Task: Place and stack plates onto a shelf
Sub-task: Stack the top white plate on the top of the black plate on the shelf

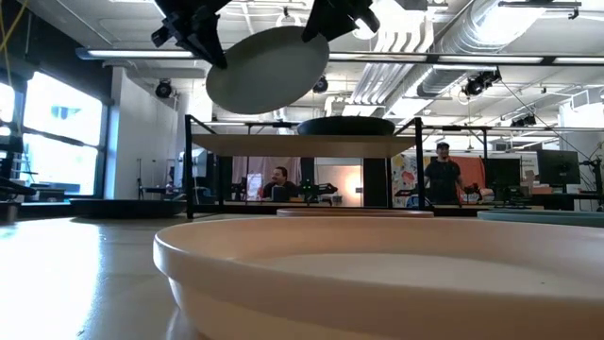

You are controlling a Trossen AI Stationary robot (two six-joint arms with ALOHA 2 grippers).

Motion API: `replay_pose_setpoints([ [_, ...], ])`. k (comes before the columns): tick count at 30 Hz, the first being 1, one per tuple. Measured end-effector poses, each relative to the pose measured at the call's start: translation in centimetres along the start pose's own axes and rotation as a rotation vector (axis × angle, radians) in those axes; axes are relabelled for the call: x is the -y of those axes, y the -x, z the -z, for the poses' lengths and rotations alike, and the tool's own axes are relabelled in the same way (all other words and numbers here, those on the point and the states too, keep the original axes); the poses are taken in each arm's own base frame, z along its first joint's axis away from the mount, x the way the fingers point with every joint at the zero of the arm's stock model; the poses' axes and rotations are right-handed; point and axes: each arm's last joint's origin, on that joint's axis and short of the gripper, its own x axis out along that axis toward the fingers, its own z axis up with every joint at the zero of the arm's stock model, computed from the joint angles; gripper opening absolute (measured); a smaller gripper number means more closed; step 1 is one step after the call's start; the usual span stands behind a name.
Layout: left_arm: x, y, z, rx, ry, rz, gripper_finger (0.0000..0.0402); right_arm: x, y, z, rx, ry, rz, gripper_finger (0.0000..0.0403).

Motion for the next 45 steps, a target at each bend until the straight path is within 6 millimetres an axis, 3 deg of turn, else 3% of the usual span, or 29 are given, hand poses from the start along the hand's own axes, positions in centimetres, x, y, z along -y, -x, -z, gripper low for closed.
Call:
replay_pose_setpoints([
  [13,0.1,0.0,-0.1,0.012,0.011,0.012,0.0001,0.3,-0.1,-0.1,0.004,-0.032,0.03,0.0007],
  [26,0.2,-0.1,-0.2,-0.014,-0.031,0.079,0.0038,1.0,-0.4,0.1,-0.035,-0.077,0.028,0.0001],
  [37,-0.5,-1.0,-1.1,-0.041,0.038,0.221,0.0103,1.0,-0.5,0.2,-0.043,-0.073,0.027,0.0],
  [45,-0.9,0.0,-1.7,0.023,0.036,0.258,0.0122,1.7,-0.6,0.6,-0.102,-0.053,0.058,0.0001],
])
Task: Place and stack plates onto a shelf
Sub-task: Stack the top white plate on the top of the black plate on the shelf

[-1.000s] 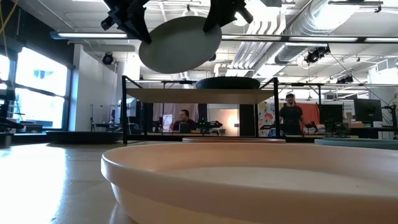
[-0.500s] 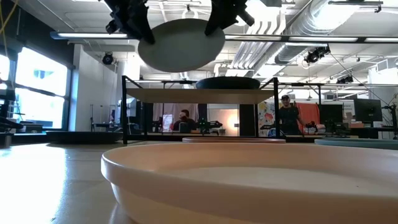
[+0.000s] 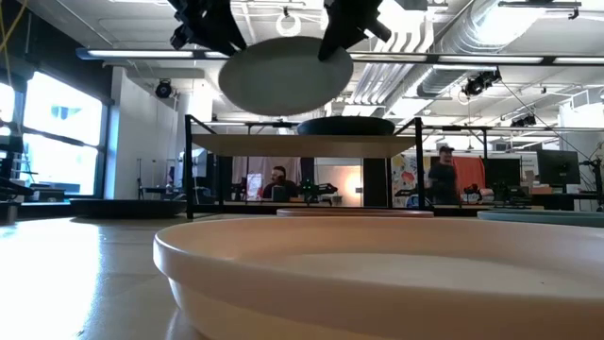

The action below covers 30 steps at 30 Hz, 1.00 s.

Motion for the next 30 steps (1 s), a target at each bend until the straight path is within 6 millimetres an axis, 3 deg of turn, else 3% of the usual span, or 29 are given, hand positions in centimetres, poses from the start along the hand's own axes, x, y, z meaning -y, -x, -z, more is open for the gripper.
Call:
replay_pose_setpoints([
  [6,-0.4,1.2,-0.2,0.034,0.012,0.011,0.0122,1.9,0.0,-0.4,-0.025,-0.008,0.024,0.0001],
  [12,-0.5,1.7,-0.3,0.05,0.001,0.008,0.0122,5.3,0.8,-1.6,-0.002,-0.036,0.031,0.0001],
  [17,-0.6,1.8,-0.3,0.053,-0.007,0.002,0.0122,9.1,1.0,-2.6,0.003,-0.078,0.034,0.0],
  [30,-0.7,1.8,-0.4,0.073,-0.007,-0.053,0.0122,19.7,-0.6,-3.2,-0.044,-0.256,-0.088,0.0],
])
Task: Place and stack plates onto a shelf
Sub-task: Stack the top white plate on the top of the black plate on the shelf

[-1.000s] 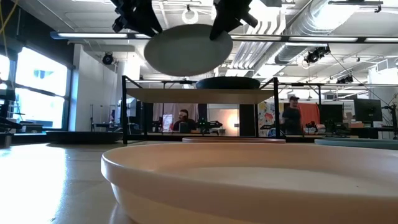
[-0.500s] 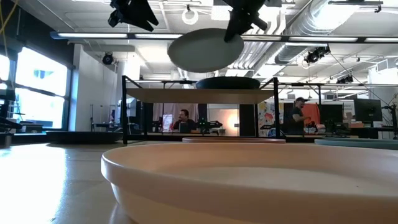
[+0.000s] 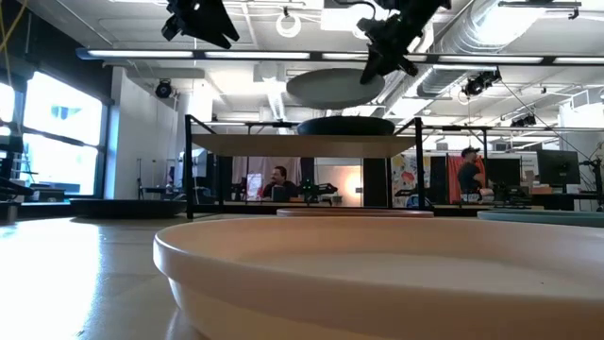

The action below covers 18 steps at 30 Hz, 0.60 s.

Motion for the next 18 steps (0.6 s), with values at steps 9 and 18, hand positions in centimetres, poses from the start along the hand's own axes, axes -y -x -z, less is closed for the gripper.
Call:
replay_pose_setpoints([
  [9,-0.1,0.0,0.0,0.017,0.01,-0.045,0.0122,6.1,0.8,-0.9,0.006,-0.143,-0.127,0.0],
  [18,-0.2,0.0,-0.1,0.028,0.011,-0.076,0.0122,8.6,-2.1,-0.6,-0.077,-0.215,-0.189,0.0],
])
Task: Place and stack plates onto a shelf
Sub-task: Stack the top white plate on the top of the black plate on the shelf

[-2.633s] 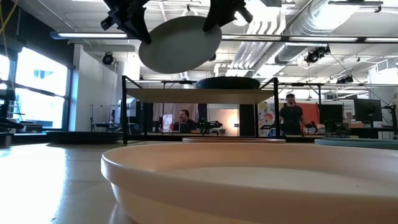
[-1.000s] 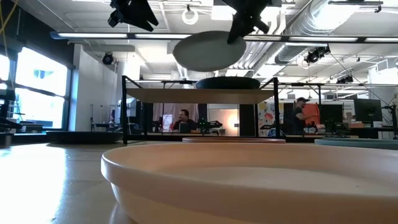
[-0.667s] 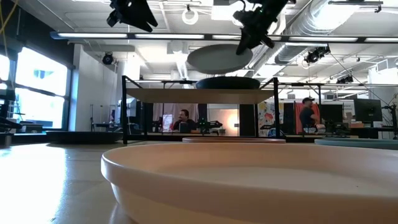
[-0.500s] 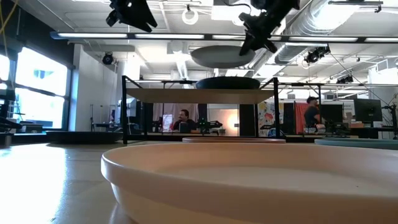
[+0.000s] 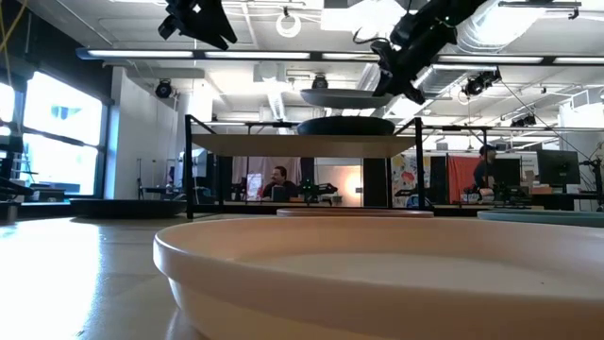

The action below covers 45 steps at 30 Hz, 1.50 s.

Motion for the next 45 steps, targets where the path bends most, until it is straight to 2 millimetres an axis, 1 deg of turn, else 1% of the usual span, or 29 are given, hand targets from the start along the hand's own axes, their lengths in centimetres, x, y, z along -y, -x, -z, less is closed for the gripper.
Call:
replay_pose_setpoints([
  [8,-0.1,0.0,0.0,0.009,0.0,-0.023,0.0122,0.6,-1.8,0.5,-0.103,-0.021,-0.081,0.0],
  [12,-0.1,0.0,0.0,0.009,0.0,-0.024,0.0122,1.0,-2.5,1.1,-0.168,-0.032,-0.07,0.0],
  [19,-0.1,0.0,0.0,0.009,-0.017,-0.029,0.0122,0.8,-3.7,1.3,-0.197,-0.037,-0.062,0.0],
  [24,-0.2,-0.1,-0.1,0.008,-0.017,-0.033,0.0122,0.6,-4.7,1.5,-0.216,-0.051,-0.01,0.0],
  [29,-0.4,-0.1,-0.1,0.005,-0.037,-0.041,0.0122,0.7,-4.8,1.6,-0.212,-0.06,0.052,0.0],
  [38,-0.6,-0.2,-0.1,-0.001,-0.031,-0.041,0.0122,0.7,-4.8,1.6,-0.211,-0.059,0.059,0.0],
  [45,-0.6,-0.2,-0.1,-0.001,-0.003,-0.041,0.0122,0.6,-4.8,1.6,-0.221,-0.069,0.031,0.0],
])
